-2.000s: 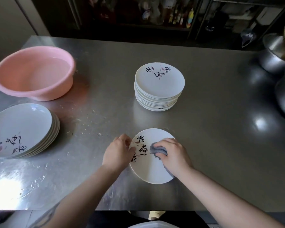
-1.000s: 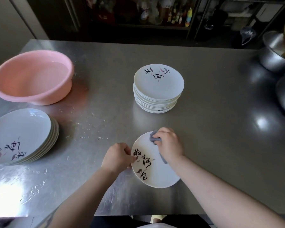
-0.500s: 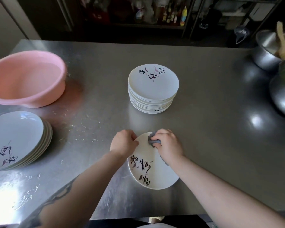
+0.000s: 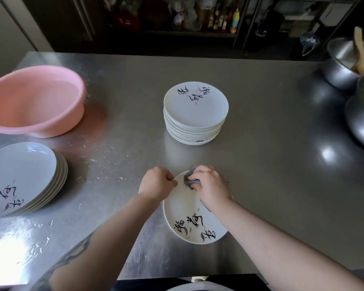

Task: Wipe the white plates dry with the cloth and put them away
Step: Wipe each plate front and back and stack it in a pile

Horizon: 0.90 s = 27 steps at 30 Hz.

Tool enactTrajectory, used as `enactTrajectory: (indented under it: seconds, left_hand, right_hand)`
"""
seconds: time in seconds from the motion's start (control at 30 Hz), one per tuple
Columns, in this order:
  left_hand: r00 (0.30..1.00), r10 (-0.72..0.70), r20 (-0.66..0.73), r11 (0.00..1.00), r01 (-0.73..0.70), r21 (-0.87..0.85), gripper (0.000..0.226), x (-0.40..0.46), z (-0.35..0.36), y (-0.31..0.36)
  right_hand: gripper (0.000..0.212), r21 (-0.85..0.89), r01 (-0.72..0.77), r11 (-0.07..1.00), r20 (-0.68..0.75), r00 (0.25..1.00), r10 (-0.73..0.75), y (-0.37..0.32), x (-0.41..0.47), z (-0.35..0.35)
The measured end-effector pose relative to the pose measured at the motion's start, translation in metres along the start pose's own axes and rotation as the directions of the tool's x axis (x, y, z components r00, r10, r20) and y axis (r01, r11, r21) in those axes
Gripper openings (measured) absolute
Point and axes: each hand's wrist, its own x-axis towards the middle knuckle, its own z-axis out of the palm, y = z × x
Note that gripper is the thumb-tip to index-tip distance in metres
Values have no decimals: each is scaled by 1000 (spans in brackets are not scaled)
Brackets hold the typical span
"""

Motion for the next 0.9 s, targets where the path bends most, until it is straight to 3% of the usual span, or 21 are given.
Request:
enactTrajectory:
  seconds: [0.13,0.23,0.37,0.57,0.67,0.73,0.8,0.9]
  left_hand:
    - [998,-55,21,998,55,11,9,-16,-3,-24]
    - [1000,-4,-1,996,4,84,6,-19,0,-22]
    - [998,61,-6,998,-60,16,12,-2,5,3]
    - [998,-60,22,998,59,30,12,-11,1,-11]
    - [994,-42,99,991,29,132,21,-21,5,-20]
    - [999,-3,53,984,-7,176,17,-19,5,-14]
    - [999,43,-25,993,-40,114,9,-9,5,-3]
    - [998,70,6,997,-70,24,14,4,8,9]
  right_hand:
    - [16,-27,-42,999,-43,998,41,14,-1,-4]
    - [15,-14,-26,1000,-42,999,25,11,-2,-2]
    - [18,32,4,999,-10,1000,-4,3,-1,0]
    - [17,-54,-52,997,-60,997,49,15,-5,-5]
    - [17,-58,-45,997,-52,998,42,15,-7,-2]
    - [17,-44,-36,998,-39,999,34,11,-6,0]
    - [18,-35,-17,999,-25,1000,16,7,-6,1]
    - [18,-44,-7,999,-25,1000,6,5,-6,1]
